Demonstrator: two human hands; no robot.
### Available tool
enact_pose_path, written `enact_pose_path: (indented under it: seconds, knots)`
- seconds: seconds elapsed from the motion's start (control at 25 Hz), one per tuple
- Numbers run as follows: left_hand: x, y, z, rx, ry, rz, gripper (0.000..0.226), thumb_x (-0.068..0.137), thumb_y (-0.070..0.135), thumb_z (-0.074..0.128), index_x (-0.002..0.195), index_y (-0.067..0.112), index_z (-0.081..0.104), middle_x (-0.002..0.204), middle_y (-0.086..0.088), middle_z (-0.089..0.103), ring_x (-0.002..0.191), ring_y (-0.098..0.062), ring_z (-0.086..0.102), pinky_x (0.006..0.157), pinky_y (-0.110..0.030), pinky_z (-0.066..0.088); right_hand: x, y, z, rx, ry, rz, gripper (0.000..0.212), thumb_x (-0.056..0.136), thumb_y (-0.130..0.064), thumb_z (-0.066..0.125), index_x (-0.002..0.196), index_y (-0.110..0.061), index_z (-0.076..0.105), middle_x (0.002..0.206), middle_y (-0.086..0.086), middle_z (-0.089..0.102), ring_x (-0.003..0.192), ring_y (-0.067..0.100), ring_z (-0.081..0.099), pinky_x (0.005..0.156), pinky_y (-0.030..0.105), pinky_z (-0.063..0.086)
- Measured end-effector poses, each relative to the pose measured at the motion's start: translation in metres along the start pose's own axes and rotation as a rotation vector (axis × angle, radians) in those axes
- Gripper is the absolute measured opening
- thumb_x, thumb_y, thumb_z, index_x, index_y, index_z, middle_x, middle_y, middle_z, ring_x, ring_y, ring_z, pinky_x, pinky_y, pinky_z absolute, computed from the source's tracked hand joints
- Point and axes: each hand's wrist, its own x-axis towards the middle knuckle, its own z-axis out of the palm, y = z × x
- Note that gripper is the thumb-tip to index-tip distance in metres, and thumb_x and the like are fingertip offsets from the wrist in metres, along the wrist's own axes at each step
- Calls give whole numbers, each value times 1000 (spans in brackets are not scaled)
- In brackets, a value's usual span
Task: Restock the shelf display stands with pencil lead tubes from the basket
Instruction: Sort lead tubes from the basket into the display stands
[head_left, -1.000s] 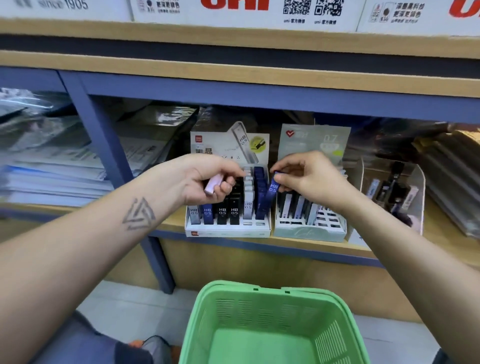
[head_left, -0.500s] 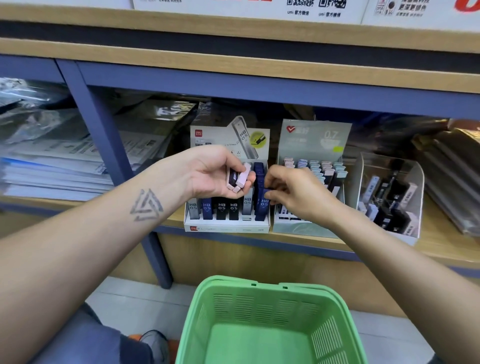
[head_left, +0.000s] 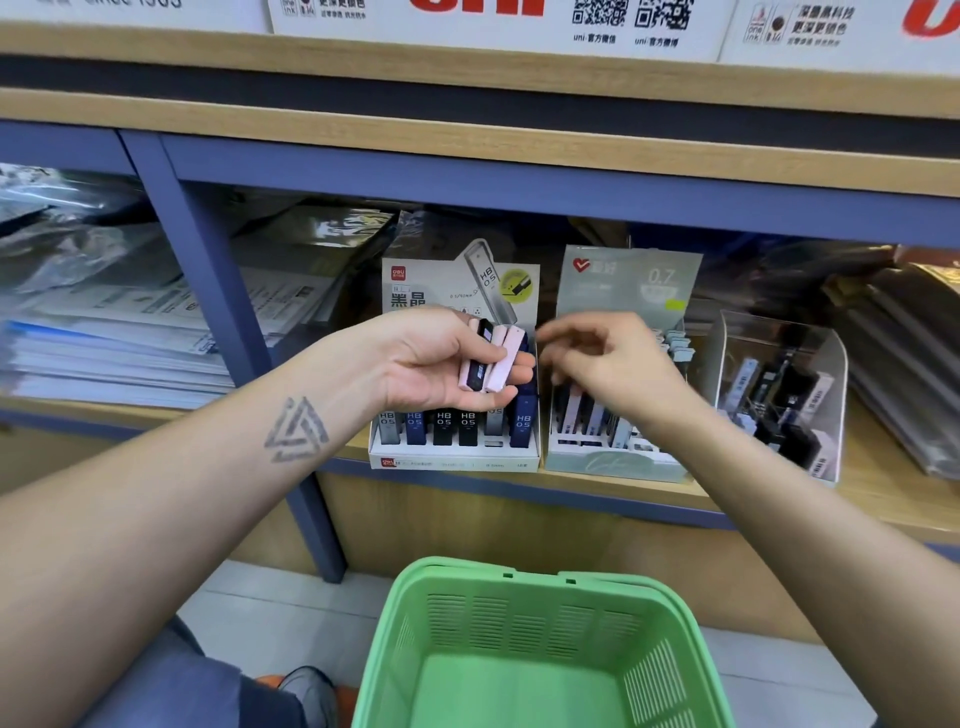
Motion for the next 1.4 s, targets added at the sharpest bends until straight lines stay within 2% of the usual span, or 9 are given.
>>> enact_pose_path:
  seconds: [0.08, 0.16, 0.32, 0.48, 0.6, 0.88, 1.12, 1.28, 1.4]
  knots:
    - [0, -1, 4, 36, -38, 13, 23, 98, -9, 49, 111, -2, 66, 102, -19, 76, 90, -24, 77, 65, -38, 63, 1, -6, -6, 360, -16, 120, 15, 95, -8, 65, 108, -13, 72, 85, 6, 76, 69, 12, 67, 58, 24, 53]
    - [0, -3, 10, 88, -69, 24, 22, 97, -8, 51, 111, -1, 67, 105, -21, 75, 94, -26, 76, 68, -38, 63, -2, -7, -7, 410, -31, 136, 11, 93, -12, 71, 103, -13, 73, 83, 5, 76, 70, 13, 67, 58, 25, 54]
    - [4, -2, 24, 57, -131, 68, 23, 98, -6, 51, 115, -4, 65, 107, -23, 74, 95, -29, 76, 69, -38, 63, -1, -4, -23, 582, -1, 198, 12, 86, 0, 73, 96, -5, 74, 79, 11, 73, 65, 14, 66, 61, 22, 54]
    - [11, 0, 47, 1, -138, 104, 13, 94, -8, 59, 100, 3, 62, 91, -18, 69, 73, -20, 70, 57, -25, 56, -4, 2, -55, 731, -12, 201, 16, 87, 4, 69, 101, -1, 74, 86, 17, 75, 74, 20, 73, 67, 22, 59]
    - [20, -3, 73, 46, -82, 172, 23, 90, -12, 62, 100, 8, 54, 83, -15, 66, 66, -18, 66, 52, -22, 52, -10, 8, -75, 707, 18, 218, 18, 85, 3, 72, 103, 1, 74, 90, 19, 75, 77, 23, 74, 68, 23, 60]
    - [42, -11, 139, 164, -96, 250, 31, 88, -15, 64, 108, 6, 51, 93, -22, 66, 72, -24, 70, 58, -26, 56, -37, 30, -136, 561, 82, 316, 18, 77, 0, 78, 95, -4, 78, 89, 22, 75, 72, 21, 73, 61, 22, 60]
    - [61, -22, 165, 93, -158, 174, 33, 87, -21, 58, 106, 4, 48, 81, -20, 73, 88, -36, 75, 61, -33, 63, -60, 52, -170, 457, 142, 294, 19, 84, 6, 74, 101, 0, 75, 95, 20, 76, 87, 28, 76, 75, 28, 62]
    - [69, -30, 187, 140, -153, 193, 33, 86, -23, 59, 104, 4, 49, 87, -24, 73, 87, -39, 76, 66, -39, 64, -68, 58, -181, 362, 152, 276, 16, 85, 0, 75, 100, -2, 74, 89, 17, 77, 80, 24, 75, 68, 24, 60]
    - [74, -32, 198, 151, -159, 209, 37, 87, -22, 60, 116, -1, 50, 99, -30, 70, 86, -38, 76, 65, -38, 65, -67, 63, -188, 350, 173, 276, 14, 85, 1, 75, 98, -2, 75, 87, 16, 77, 77, 22, 74, 67, 25, 59]
